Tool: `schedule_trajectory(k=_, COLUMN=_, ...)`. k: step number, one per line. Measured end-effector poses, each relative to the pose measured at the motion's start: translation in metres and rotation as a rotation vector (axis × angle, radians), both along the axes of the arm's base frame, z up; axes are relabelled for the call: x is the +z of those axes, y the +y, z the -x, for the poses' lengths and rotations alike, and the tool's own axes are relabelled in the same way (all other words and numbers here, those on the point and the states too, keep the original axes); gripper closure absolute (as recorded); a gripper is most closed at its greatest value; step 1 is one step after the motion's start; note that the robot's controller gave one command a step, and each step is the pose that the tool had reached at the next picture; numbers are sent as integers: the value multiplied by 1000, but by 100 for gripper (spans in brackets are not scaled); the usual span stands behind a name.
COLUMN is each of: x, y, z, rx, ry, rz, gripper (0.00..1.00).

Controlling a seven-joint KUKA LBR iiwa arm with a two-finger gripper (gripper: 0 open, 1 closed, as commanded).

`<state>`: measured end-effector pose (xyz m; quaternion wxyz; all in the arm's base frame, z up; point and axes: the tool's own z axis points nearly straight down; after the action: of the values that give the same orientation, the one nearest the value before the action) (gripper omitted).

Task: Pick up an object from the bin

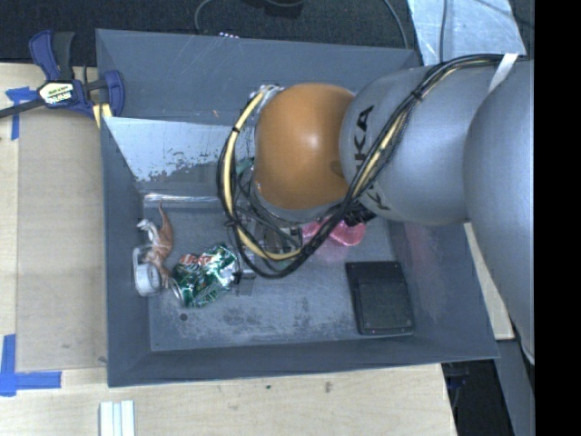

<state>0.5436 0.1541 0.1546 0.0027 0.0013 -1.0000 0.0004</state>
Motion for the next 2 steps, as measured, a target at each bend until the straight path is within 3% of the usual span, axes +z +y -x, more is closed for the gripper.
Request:
schedule_trajectory(k=1, x=5, y=-1, z=-2, rx=-2, ry=-8, rz=-2, gripper=0)
schedule_trajectory(k=2, x=-56, y=8, z=-7, rx=44, ry=-9, rz=-2, gripper=0)
